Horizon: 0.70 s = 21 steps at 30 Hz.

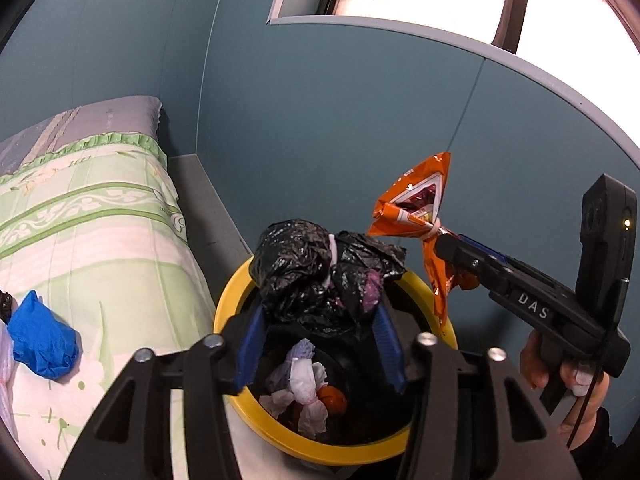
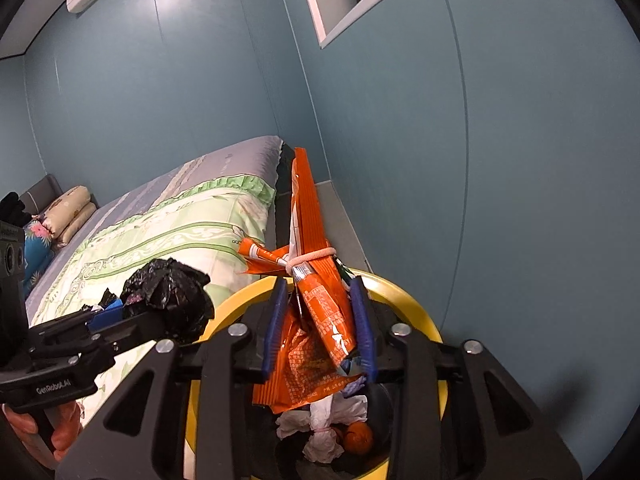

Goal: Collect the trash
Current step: 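Open both tools to drop the black bag and wrapper into the bin, then move both tools back over the mesh bundle and blue glove on the bed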

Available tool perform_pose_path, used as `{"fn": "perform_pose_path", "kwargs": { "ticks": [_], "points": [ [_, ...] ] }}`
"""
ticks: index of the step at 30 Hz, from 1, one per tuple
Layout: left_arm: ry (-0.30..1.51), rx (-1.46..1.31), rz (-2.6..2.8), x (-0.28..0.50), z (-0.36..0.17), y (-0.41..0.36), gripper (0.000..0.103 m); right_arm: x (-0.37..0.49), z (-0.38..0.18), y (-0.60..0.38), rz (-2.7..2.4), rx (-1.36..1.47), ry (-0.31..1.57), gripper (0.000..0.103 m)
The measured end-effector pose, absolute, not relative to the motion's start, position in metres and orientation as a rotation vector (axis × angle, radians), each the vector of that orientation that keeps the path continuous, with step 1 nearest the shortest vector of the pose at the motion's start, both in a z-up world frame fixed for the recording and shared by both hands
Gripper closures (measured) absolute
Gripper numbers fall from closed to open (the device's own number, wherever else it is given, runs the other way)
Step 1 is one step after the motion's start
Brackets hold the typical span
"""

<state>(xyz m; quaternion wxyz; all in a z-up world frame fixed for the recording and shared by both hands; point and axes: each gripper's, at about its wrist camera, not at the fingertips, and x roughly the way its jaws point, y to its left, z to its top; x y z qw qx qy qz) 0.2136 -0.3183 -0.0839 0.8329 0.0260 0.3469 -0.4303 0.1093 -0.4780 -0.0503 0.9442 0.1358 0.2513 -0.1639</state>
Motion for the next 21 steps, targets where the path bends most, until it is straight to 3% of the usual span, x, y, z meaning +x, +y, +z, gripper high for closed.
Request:
{"fn": "perform_pose_path", "kwargs": {
  "ticks": [1, 3, 8, 21],
  "points": [
    [0.739, 0.051, -0.908, 0.215, -0.085, -0.318, 0.05, 0.108, -0.051, -0.478, -0.338, 0.278, 0.511, 0.065],
    [0.743, 0.04, -0.901, 0.217, -0.085, -0.316, 0.038, 0.112, -0.052, -0.482, -0.353, 0.286, 0.512, 0.064],
    [0.74, -0.005, -0.867, 0.225, -0.082, -0.303, 0.023, 0.106, -0.053, -0.485, -0.365, 0.303, 0.505, 0.064],
    [0.665, -0.037, -0.747, 0.238, -0.052, -0.241, 0.018, 0.086, -0.021, -0.453, -0.315, 0.252, 0.435, 0.06]
  ]
}}
